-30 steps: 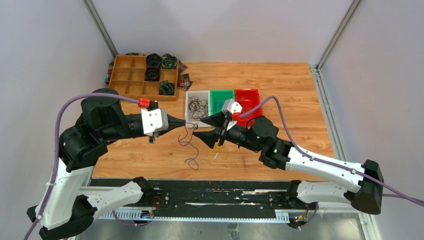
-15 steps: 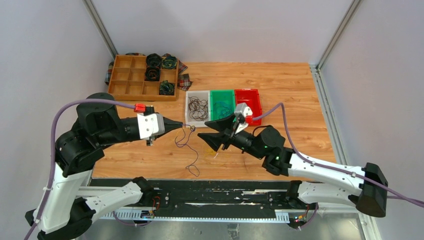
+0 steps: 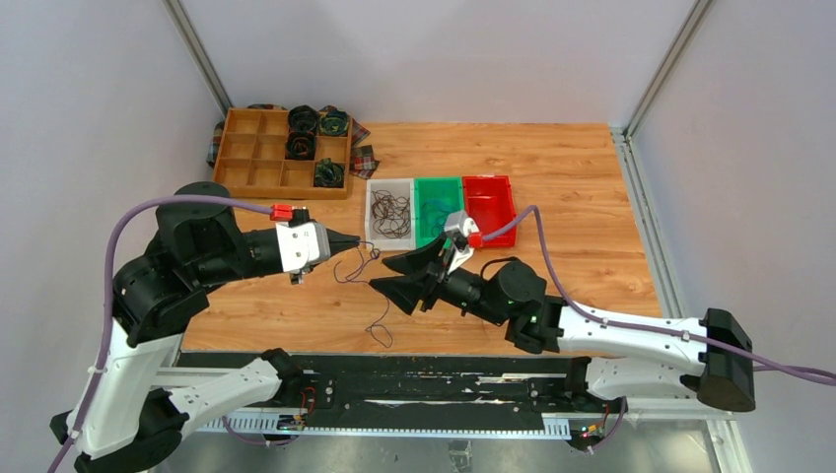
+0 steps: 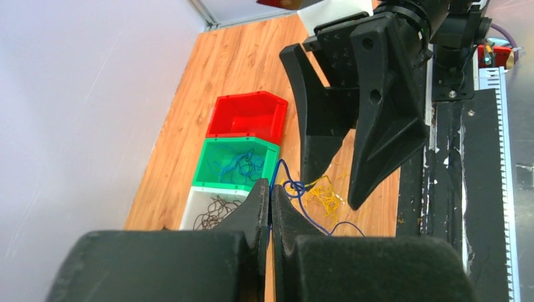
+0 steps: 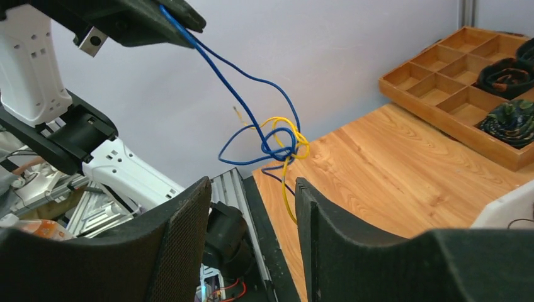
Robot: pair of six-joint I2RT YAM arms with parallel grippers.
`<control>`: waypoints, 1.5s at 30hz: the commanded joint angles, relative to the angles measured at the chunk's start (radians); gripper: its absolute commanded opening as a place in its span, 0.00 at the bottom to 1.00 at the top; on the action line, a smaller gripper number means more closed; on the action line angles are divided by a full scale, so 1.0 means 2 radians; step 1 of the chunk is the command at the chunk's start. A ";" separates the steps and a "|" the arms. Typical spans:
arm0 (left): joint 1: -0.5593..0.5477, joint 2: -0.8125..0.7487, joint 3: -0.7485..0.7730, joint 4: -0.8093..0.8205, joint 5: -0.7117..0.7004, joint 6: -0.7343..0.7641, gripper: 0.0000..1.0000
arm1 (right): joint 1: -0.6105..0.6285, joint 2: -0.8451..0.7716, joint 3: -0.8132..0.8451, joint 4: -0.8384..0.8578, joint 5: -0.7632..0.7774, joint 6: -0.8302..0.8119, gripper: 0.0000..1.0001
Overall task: Untangle the cables
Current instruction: Untie the cable.
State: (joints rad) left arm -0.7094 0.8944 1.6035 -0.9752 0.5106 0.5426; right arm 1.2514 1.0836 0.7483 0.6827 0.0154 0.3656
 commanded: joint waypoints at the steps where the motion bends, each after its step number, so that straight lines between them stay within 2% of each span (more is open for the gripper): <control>1: -0.003 -0.001 -0.004 0.011 -0.005 0.003 0.00 | 0.009 0.032 0.040 0.013 0.028 0.035 0.52; 8: -0.003 -0.004 -0.005 0.011 -0.008 0.007 0.01 | 0.008 0.071 0.068 -0.001 0.102 0.089 0.50; 13: -0.003 -0.012 -0.022 0.025 -0.042 0.012 0.01 | 0.009 0.046 0.053 -0.020 0.180 0.143 0.49; 22: -0.003 -0.015 -0.037 0.044 -0.051 0.001 0.00 | 0.009 0.078 0.075 0.007 0.151 0.169 0.39; 29: -0.003 -0.019 -0.030 0.043 -0.051 -0.010 0.00 | 0.008 0.091 0.073 0.019 0.153 0.151 0.23; 33: -0.003 -0.030 -0.040 0.043 -0.063 -0.007 0.00 | 0.008 0.070 0.061 0.034 0.145 0.079 0.05; 35: -0.003 -0.043 -0.061 0.043 -0.082 0.002 0.01 | 0.009 0.046 0.056 0.013 0.144 0.041 0.01; 38: -0.003 -0.064 -0.099 0.041 -0.101 0.014 0.15 | 0.009 0.015 0.051 -0.012 0.124 -0.012 0.01; 41: -0.003 -0.082 -0.129 0.040 -0.099 0.019 0.22 | 0.009 0.001 0.069 -0.073 0.088 -0.044 0.01; 42: -0.003 -0.084 -0.133 0.036 -0.096 0.019 0.30 | 0.009 -0.002 0.074 -0.092 0.080 -0.052 0.01; 44: -0.002 -0.080 -0.132 0.021 -0.081 0.018 0.57 | 0.009 -0.008 0.082 -0.124 0.064 -0.064 0.01; 45: -0.003 -0.075 -0.127 0.015 -0.070 0.012 0.64 | 0.009 -0.008 0.087 -0.138 0.055 -0.069 0.01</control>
State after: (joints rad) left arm -0.7094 0.7341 1.3426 -0.9257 0.3336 0.5743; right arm 1.2594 1.0763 0.8722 0.5529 0.2127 0.3374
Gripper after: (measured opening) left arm 0.509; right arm 0.012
